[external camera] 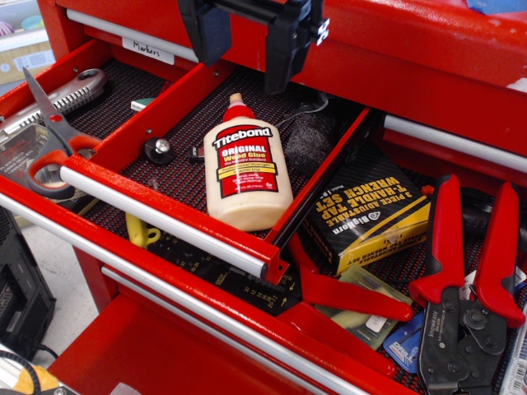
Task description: Pick up scissors and put into drawer
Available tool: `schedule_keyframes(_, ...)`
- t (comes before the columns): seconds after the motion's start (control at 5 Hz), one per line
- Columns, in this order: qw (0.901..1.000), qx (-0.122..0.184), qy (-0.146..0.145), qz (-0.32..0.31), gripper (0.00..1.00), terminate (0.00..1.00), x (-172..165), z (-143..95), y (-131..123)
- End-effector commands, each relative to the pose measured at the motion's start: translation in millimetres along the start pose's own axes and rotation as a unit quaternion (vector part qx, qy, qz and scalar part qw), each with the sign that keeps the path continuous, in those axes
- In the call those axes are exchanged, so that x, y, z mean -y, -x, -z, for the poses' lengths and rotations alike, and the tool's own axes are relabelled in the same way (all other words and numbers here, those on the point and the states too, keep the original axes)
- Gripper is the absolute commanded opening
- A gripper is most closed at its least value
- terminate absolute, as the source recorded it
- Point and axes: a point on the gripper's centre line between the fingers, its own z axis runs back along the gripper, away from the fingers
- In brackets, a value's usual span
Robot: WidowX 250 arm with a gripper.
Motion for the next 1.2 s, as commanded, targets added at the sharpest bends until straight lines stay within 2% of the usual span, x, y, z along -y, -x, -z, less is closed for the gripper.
schedule_keyframes(0.0, 0.9802, 0.003, -0.110, -0.164, 1.00, 0.00, -93.6, 9.7, -10.4)
schedule_keyframes(0.2, 0.9652, -0.030, -0.081, -0.247, 1.00, 0.00, -138.5, 24.1, -9.8)
schedule_keyframes(0.4, 0.9483, -0.028, -0.084, -0.305, 1.00, 0.00, -173.4, 40.8, -7.8)
schedule_keyframes(0.6, 0.9389, -0.016, -0.065, -0.338, 1.00, 0.00, -191.4, 61.2, -0.2)
schedule_keyframes(1.0, 0.9272, 0.002, -0.054, -0.371, 1.00, 0.00, -194.4, 97.0, 19.4)
